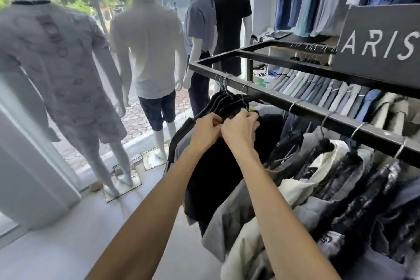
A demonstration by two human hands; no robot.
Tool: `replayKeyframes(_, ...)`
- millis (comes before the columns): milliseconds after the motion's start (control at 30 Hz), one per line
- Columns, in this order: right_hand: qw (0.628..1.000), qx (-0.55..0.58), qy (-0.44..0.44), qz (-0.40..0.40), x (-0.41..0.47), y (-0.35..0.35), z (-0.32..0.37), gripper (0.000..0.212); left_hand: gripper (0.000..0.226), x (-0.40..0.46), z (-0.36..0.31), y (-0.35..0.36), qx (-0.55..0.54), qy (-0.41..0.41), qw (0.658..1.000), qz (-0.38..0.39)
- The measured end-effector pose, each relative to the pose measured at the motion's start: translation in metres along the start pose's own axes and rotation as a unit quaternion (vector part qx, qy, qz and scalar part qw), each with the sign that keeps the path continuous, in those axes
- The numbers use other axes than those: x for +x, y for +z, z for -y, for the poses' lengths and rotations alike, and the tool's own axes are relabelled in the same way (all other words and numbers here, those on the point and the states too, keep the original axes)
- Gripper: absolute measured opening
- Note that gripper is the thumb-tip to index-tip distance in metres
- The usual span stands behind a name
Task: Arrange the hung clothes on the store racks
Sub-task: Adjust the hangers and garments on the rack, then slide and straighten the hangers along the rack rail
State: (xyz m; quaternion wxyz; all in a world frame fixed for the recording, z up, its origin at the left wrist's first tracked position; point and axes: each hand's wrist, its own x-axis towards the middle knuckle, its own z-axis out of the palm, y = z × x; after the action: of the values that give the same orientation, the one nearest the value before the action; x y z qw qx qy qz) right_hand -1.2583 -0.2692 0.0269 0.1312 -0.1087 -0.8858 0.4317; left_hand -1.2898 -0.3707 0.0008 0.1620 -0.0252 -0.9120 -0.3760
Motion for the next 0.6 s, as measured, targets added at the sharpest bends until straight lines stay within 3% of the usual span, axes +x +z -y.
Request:
replayKeyframes(100, 0.994, -0.007, -0.105, 0.018, -0.023, 0.013, 0.005, 0.039, 0.016, -0.026, 0.024, -0.026, 0.033, -0.043, 0.998, -0.017)
replayKeyframes(233, 0.968, 0.008, -0.187, 0.169, -0.059, 0.045, 0.023, 0.036, 0.015, -0.07, 0.062, -0.073, 0.07, -0.128, 0.988, -0.044)
replayKeyframes(433, 0.894, 0.028, -0.32, 0.313, -0.155, 0.097, 0.066, 0.042, 0.018, -0.183, 0.114, -0.182, 0.136, -0.238, 0.955, -0.112)
replayKeyframes(600, 0.816, 0.059, -0.395, 0.417, -0.277, 0.119, 0.104, 0.044, 0.022, -0.299, 0.12, -0.263, 0.162, -0.308, 0.914, -0.208)
